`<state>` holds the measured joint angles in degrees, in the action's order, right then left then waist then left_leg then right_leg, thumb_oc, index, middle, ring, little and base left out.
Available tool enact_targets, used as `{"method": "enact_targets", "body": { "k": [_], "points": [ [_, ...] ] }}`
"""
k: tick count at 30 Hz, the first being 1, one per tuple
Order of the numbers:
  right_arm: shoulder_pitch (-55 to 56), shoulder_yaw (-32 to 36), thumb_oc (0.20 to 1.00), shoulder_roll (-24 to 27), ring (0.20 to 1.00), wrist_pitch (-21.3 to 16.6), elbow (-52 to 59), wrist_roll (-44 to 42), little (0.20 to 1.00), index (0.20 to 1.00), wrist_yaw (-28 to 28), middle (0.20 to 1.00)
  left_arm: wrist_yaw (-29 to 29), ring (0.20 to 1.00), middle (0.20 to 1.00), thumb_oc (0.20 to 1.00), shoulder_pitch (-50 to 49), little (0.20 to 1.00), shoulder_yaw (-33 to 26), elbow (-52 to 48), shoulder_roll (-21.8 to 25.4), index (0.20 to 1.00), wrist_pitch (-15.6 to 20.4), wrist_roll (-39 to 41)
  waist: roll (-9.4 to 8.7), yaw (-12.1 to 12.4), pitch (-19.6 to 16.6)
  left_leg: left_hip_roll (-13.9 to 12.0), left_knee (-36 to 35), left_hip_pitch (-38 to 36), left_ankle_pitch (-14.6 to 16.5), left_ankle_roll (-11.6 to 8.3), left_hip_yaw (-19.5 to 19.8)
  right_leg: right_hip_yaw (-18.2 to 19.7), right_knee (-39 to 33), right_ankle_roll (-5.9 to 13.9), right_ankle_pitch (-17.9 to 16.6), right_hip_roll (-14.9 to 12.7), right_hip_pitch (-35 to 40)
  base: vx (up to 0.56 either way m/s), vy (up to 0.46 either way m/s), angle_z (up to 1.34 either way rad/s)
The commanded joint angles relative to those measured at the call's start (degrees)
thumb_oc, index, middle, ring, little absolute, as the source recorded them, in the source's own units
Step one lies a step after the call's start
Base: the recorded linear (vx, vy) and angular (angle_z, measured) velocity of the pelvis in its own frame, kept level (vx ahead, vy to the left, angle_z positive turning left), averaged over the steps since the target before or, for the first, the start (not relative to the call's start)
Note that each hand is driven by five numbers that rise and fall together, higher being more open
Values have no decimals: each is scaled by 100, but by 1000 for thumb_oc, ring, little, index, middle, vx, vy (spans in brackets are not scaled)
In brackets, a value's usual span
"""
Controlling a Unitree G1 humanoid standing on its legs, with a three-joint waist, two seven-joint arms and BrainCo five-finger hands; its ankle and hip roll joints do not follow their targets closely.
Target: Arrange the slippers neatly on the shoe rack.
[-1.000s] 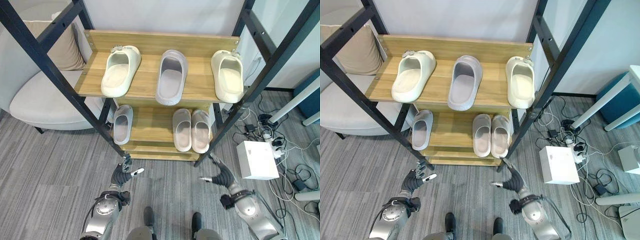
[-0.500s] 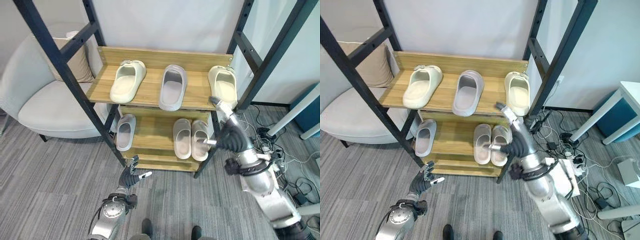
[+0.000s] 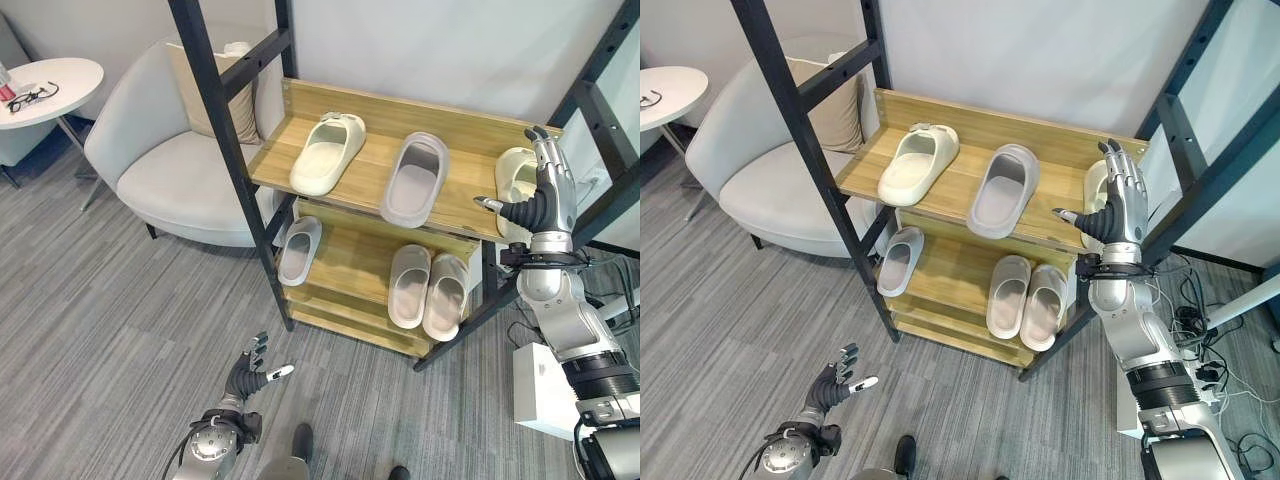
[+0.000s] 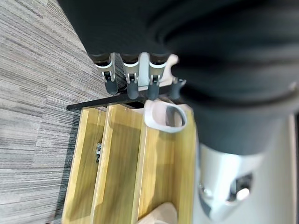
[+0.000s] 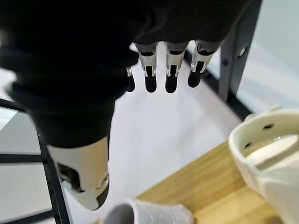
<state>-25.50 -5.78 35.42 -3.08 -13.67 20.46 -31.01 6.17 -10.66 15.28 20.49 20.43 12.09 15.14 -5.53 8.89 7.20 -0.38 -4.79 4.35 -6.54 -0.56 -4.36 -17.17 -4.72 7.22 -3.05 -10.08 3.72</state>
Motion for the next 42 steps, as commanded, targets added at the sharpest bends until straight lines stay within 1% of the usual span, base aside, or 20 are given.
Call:
{"method": "enact_targets", "body": {
  "k": [1, 3, 5, 9, 14, 18, 21, 28, 32, 37, 42],
  "points": [
    [-760, 153, 1000, 368, 1000, -142, 102, -203, 1000, 1000, -362, 1000, -57, 1000, 1000, 1000, 327, 1000, -21, -313, 129, 1000, 351, 210, -57, 276, 213, -109, 27, -350, 857, -72, 54, -31, 112, 509, 142, -427, 213, 25, 12, 19],
    [-936, 214, 1000, 313, 1000, -119, 120, -200, 1000, 1000, -548, 1000, -1, 1000, 1000, 1000, 371, 1000, -47, -285, 127, 1000, 352, 232, -77, 373, 272, -105, 55, -283, 854, -77, 87, -72, 68, 511, 112, -429, 198, 20, 14, 6],
    [-990, 254, 1000, 270, 1000, -97, 159, -154, 1000, 1000, -641, 1000, 35, 1000, 1000, 1000, 401, 1000, -70, -259, 113, 1000, 355, 228, -80, 412, 296, -104, 70, -248, 851, -73, 93, -78, 55, 515, 107, -432, 188, 4, 6, 3],
    [-1040, 200, 1000, 268, 1000, -83, 130, -144, 1000, 1000, -602, 1000, 37, 1000, 1000, 1000, 384, 1000, -78, -259, 73, 1000, 367, 204, -94, 459, 285, -92, 68, -247, 873, -68, 108, -105, 33, 510, 113, -441, 202, 32, 12, 1],
    [-1133, 58, 1000, 413, 1000, -20, -127, -108, 1000, 1000, -552, 1000, 15, 1000, 1000, 1000, 369, 1000, -30, -294, 65, 1000, 365, 208, -108, 491, 308, -81, 70, -235, 872, -74, 130, -143, 28, 511, 118, -442, 204, 0, 0, 0],
    [-1616, -226, 1000, 771, 1000, 114, -891, -179, 1000, 1000, -555, 1000, -21, 1000, 1000, 1000, 396, 1000, 84, -320, 168, 1000, 387, 255, -146, 596, 408, -74, 80, -119, 850, -85, 202, -214, 18, 525, 79, -444, 142, -4, -1, 5],
    [-1991, -430, 1000, 920, 1000, 163, -1318, -232, 1000, 1000, -587, 1000, -5, 1000, 1000, 1000, 420, 1000, 104, -288, 233, 1000, 399, 291, -176, 674, 456, -75, 108, -45, 844, -95, 234, -253, 8, 536, 60, -443, 111, 0, 2, 9],
    [-3039, -997, 1000, 1224, 1000, 309, -2447, -494, 1000, 1000, -578, 1000, 72, 1000, 1000, 1000, 506, 1000, 83, -230, 383, 1000, 426, 445, -292, 898, 555, -69, 183, 178, 818, -131, 349, -397, -17, 561, -53, -442, 45, -3, -3, 11],
    [-3278, -1130, 1000, 1259, 1000, 351, -2682, -530, 1000, 1000, -584, 1000, 118, 1000, 1000, 1000, 554, 1000, 43, -214, 408, 1000, 429, 481, -311, 926, 561, -76, 191, 233, 812, -139, 395, -436, -23, 571, -93, -443, 30, -4, -5, 9],
    [-3184, -1033, 1000, 1149, 1000, 353, -2505, -507, 1000, 1000, -689, 1000, 158, 1000, 1000, 1000, 556, 1000, 3, -200, 370, 1000, 409, 458, -281, 901, 535, -70, 190, 200, 833, -132, 408, -453, -14, 568, -85, -450, 48, 1, 3, 2],
    [-2449, -425, 1000, 856, 1000, 413, -1355, -114, 1000, 1000, -956, 1000, 160, 1000, 1000, 1000, 537, 1000, -57, -218, 258, 1000, 349, 367, -189, 794, 441, -55, 189, 64, 888, -118, 392, -403, -1, 532, -9, -451, 118, 0, 0, 0]
  ]
}}
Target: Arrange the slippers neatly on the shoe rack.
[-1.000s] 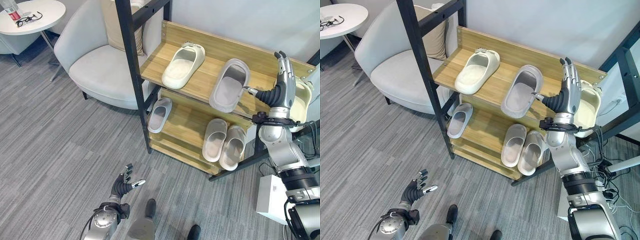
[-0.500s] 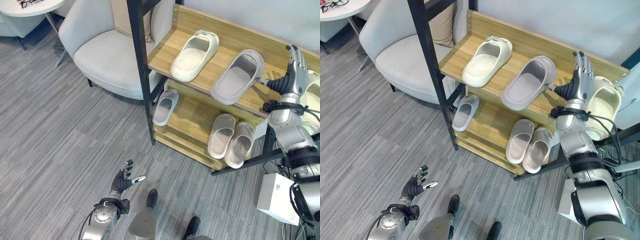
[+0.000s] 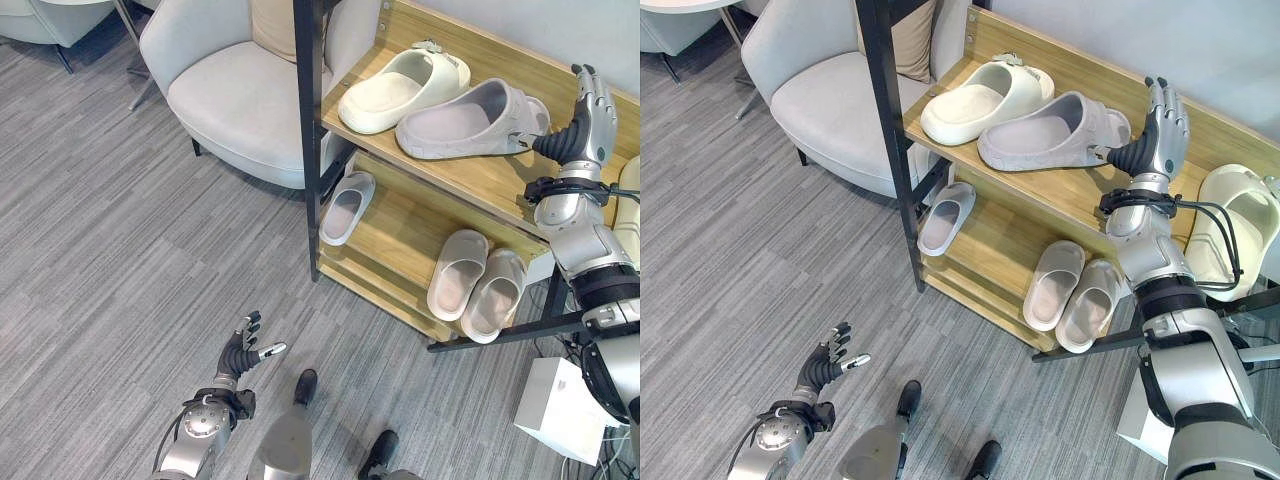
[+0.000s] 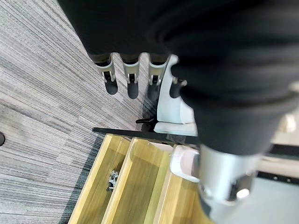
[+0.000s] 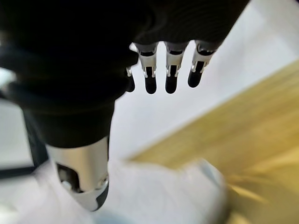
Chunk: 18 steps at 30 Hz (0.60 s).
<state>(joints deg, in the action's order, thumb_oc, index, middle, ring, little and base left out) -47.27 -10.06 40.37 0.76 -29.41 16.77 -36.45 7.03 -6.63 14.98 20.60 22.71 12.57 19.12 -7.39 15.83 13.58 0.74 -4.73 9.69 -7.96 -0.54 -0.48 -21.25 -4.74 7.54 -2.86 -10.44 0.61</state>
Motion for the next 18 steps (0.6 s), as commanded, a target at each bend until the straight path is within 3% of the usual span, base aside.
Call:
{"method": "enact_targets", "body": {
  "k": [1, 10, 18],
  "points": [
    [-1, 169, 1000, 226, 1000, 36, 600, 424, 1000, 1000, -436, 1000, 54, 1000, 1000, 1000, 124, 1000, -41, -263, -13, 1000, 282, -64, 27, 58, -227, -168, 177, -532, 1043, -111, -7, 21, 3, 482, 11, -405, 453, 0, 0, 0],
    [647, 429, 1000, -568, 1000, -17, 1856, 908, 1000, 1000, -398, 1000, 24, 1000, 1000, 1000, 126, 1000, 49, -408, -74, 1000, 191, -238, 31, -55, -381, -209, 70, -752, 1015, -115, 21, 84, 10, 411, 133, -341, 573, -22, -13, -3],
    [-238, -123, 1000, -345, 1000, 73, 670, 589, 1000, 1000, -306, 1000, -22, 1000, 1000, 1000, 132, 1000, 234, -335, 100, 1000, 257, -124, -200, 231, -331, -129, 48, -647, 961, -111, 282, -154, 81, 445, -12, -375, 587, -12, -9, 13]
  ]
}}
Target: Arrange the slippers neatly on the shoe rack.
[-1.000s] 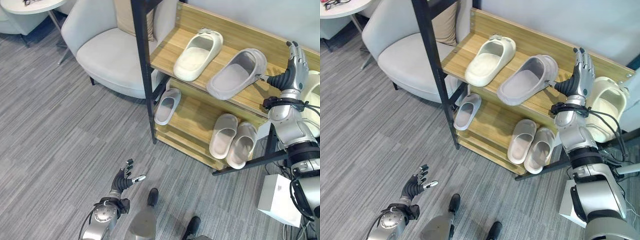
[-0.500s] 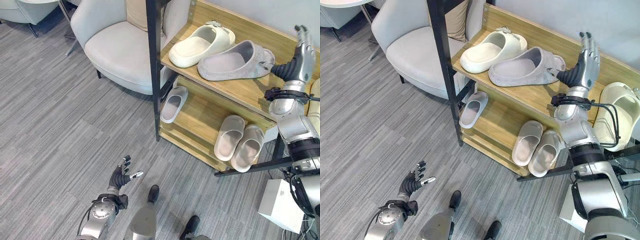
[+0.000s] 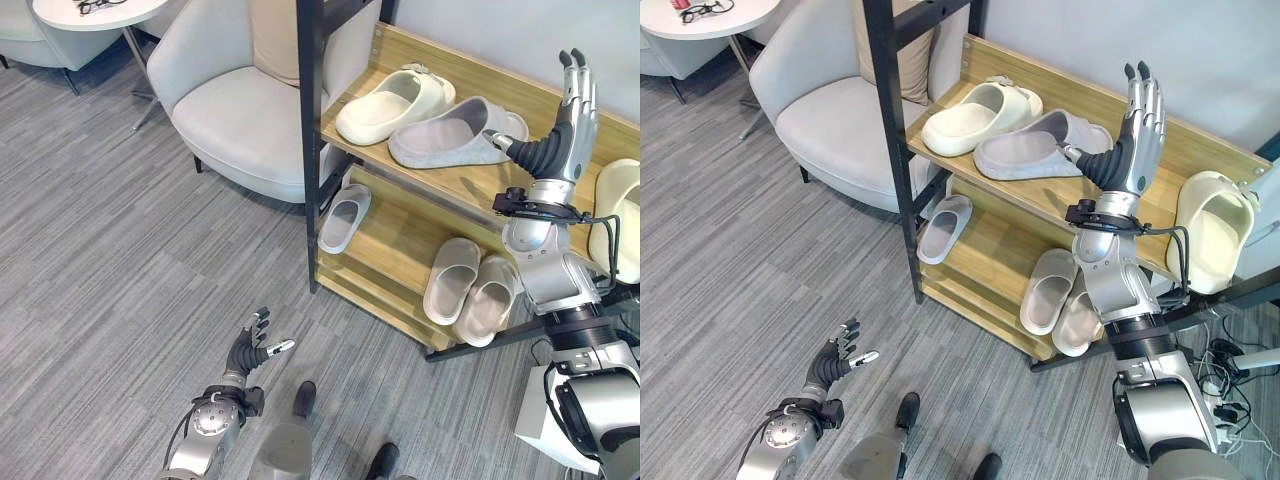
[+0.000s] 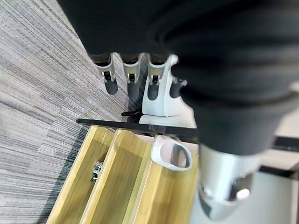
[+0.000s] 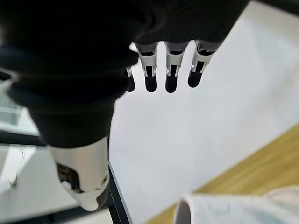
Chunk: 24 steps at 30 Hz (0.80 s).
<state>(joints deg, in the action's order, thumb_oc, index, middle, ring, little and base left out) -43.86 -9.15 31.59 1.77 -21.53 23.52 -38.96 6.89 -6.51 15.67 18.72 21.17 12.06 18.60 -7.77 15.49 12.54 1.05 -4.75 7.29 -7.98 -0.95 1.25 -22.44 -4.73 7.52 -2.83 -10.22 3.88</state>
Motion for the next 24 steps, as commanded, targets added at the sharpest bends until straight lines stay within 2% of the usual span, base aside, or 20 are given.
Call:
{"method": "enact_targets", "body": {
  "k": [1, 5, 11, 24],
  "points": [
    [-706, -286, 1000, 617, 1000, 14, -278, -79, 1000, 1000, -45, 1000, -11, 1000, 1000, 1000, 108, 1000, 160, -140, 294, 1000, 319, -44, -186, 320, -208, -148, 52, -384, 959, -68, 142, -73, 82, 455, -39, -404, 259, 15, 11, 13],
    [-1282, -662, 1000, 1021, 1000, 161, -1156, -76, 1000, 1000, -33, 1000, 29, 1000, 1000, 1000, 135, 1000, 101, -86, 389, 1000, 361, 8, -270, 453, -125, -86, 68, -253, 942, -61, 256, -226, 79, 509, -154, -440, 232, 20, 18, 27],
    [-1424, -795, 1000, 1430, 1000, 304, -1606, -37, 1000, 1000, 12, 1000, 111, 1000, 1000, 1000, 162, 1000, -81, -75, 433, 1000, 365, 56, -277, 480, -88, -79, 134, -129, 951, -67, 267, -273, 88, 536, -216, -478, 197, 8, 10, 12],
    [-544, -593, 1000, 1521, 1000, 334, -1271, 208, 1000, 1000, 333, 1000, -24, 1000, 1000, 1000, 119, 1000, -15, -153, 272, 1000, 250, -36, -31, 37, -212, -173, 96, -371, 1003, -91, 25, -80, 76, 430, 65, -440, 229, -3, 0, -12]
  ]
}}
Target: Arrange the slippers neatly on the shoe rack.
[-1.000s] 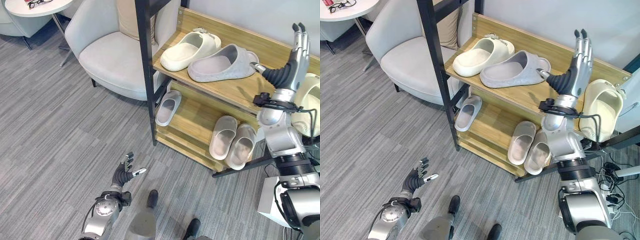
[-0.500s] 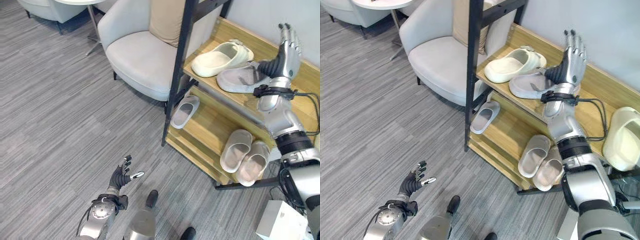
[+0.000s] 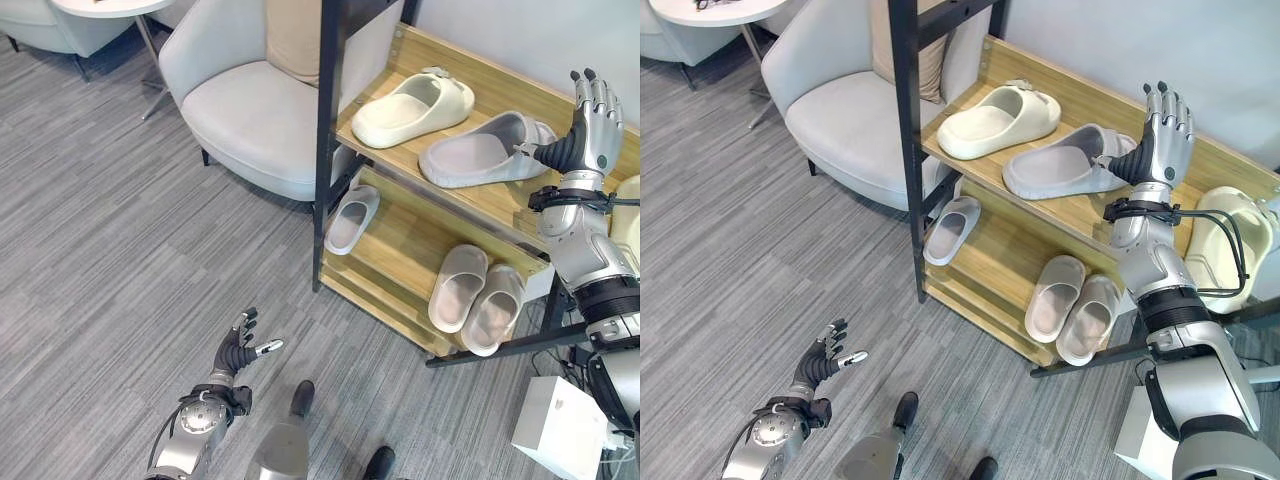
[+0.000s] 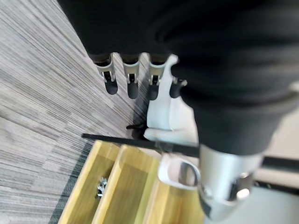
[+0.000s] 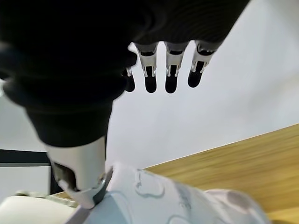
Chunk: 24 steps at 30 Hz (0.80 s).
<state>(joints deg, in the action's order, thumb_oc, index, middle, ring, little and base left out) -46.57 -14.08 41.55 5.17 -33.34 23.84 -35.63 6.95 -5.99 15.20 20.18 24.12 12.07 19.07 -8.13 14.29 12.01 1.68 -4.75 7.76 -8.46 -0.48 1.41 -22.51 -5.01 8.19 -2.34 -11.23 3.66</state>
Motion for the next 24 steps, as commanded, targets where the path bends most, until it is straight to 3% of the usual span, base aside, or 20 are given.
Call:
{"method": "enact_targets", "body": {
  "k": [1, 13, 22, 23, 24],
  "points": [
    [-256, -100, 1000, 508, 1000, -4, -98, 189, 1000, 1000, 11, 1000, -32, 1000, 1000, 1000, 57, 1000, 31, -299, -26, 1000, 242, -84, 15, 143, -160, -234, 92, -422, 1052, -135, 9, -66, 105, 362, 19, -342, 254, -1, -1, -8],
    [-167, -165, 1000, 698, 1000, 33, -654, 163, 1000, 1000, 112, 1000, 27, 1000, 1000, 1000, -9, 1000, -76, -284, -30, 1000, 240, -83, 21, 48, -188, -204, 69, -482, 1075, -123, 52, -62, 153, 361, 23, -335, 274, -1, 0, 1],
    [-784, -733, 1000, 789, 1000, 179, -1774, 18, 1000, 1000, 564, 1000, 32, 1000, 1000, 1000, 25, 1000, -53, -300, 62, 1000, 185, 6, -55, -18, -186, -209, 70, -451, 1068, -131, 52, -43, 147, 361, -10, -312, 235, 0, 0, 0],
    [-863, -794, 598, 742, 598, 168, -1913, -39, 598, 598, 582, 598, 34, 1000, 1000, 1000, 31, 1000, -50, -291, 66, 1000, 174, 12, -55, -28, -186, -209, 70, -454, 1068, -130, 45, -39, 148, 359, -15, -310, 233, 0, 0, 0],
    [-908, -830, 379, 729, 379, 169, -1971, -79, 379, 379, 623, 379, 39, 1000, 1000, 1000, 26, 1000, -56, -298, 78, 1000, 161, 17, -56, -38, -190, -210, 67, -459, 1069, -131, 44, -33, 148, 361, -26, -309, 233, 0, 0, 0]
  ]
}}
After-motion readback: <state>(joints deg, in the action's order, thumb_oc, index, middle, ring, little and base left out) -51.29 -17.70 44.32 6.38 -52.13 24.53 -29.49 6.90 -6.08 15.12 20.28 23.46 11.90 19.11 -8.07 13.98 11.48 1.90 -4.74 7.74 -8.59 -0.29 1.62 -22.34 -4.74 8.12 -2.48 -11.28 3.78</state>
